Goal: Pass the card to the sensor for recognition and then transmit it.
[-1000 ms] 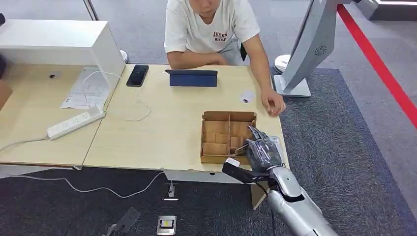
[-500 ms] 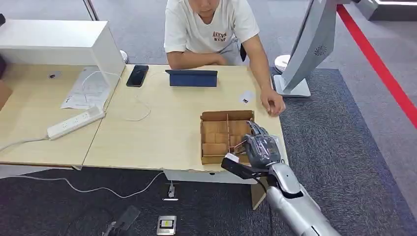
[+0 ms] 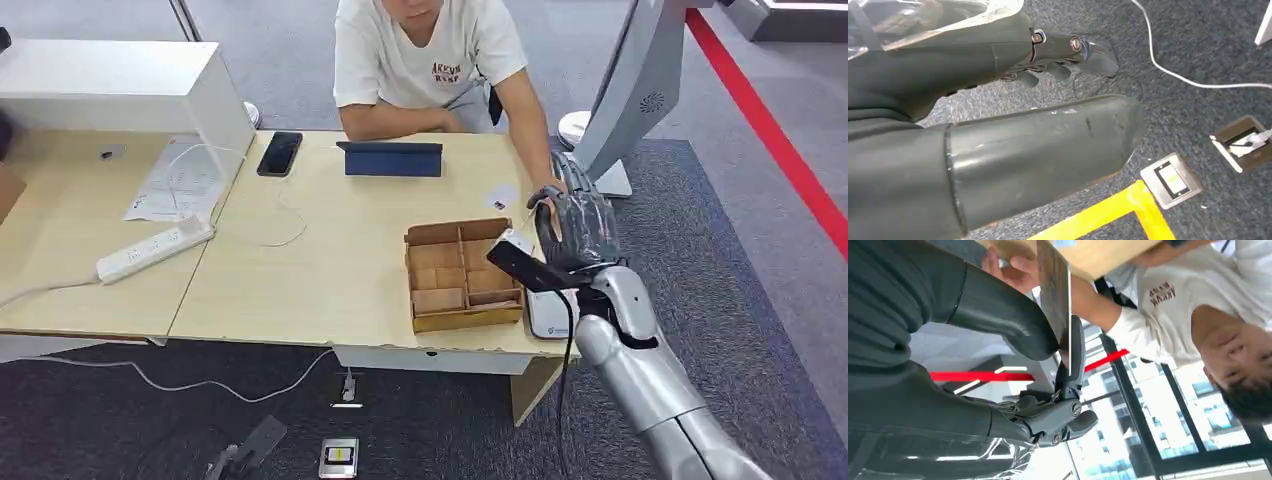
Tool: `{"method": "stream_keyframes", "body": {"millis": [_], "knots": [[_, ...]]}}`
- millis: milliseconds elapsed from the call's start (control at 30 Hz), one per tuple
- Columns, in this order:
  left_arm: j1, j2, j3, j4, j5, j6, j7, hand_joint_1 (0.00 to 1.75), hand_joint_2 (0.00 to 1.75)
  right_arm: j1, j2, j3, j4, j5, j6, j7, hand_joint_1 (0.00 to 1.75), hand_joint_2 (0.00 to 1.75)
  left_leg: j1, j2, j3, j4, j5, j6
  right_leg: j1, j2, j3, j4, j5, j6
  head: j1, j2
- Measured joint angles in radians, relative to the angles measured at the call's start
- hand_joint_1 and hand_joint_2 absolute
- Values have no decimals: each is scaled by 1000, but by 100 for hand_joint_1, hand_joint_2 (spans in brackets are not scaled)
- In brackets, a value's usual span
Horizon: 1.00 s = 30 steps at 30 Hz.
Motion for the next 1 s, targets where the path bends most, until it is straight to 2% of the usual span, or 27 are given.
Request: {"method": "stream_keyframes", "body": {"millis": [133, 267, 400, 533, 733, 1000], "knots": [[-11, 2, -1, 0, -11, -11, 11, 0, 0, -22, -8, -32, -37, -2, -3, -7, 175, 175, 0, 0, 0, 0, 0, 0, 0, 0, 0, 0, 0, 0, 0, 0], [-19, 2, -2, 0, -26, -21, 21, 0, 0, -41, -9, -48, -26, -15, -23, -52, 175, 175, 0, 0, 0, 0, 0, 0, 0, 0, 0, 0, 0, 0, 0, 0], [-33, 2, -4, 0, -53, -39, 33, 0, 0, -127, 0, -56, 60, -23, -19, -113, 175, 175, 0, 0, -1, 0, 0, 0, 0, 0, 0, 1, 0, 0, 0, 0], [-55, 2, -11, -3, -94, -56, 49, 0, 0, -248, 24, -54, 175, -23, 18, -152, 175, 175, 0, 0, -1, 0, 1, -1, 0, 0, -1, 1, 1, 0, 0, 0], [-85, 2, -31, -11, -137, -82, 59, 0, 0, -415, 72, -46, 342, 22, 72, -128, 175, 175, 0, 0, -1, 0, 2, -1, 0, 0, -1, 2, 1, 0, 0, 0], [-102, 2, -51, -19, -153, -98, 72, 0, 0, -502, 121, -29, 483, 42, 124, -91, 175, 175, 0, 0, -1, 0, 2, -1, 0, 0, -1, 2, 1, 0, 0, 0]]}}
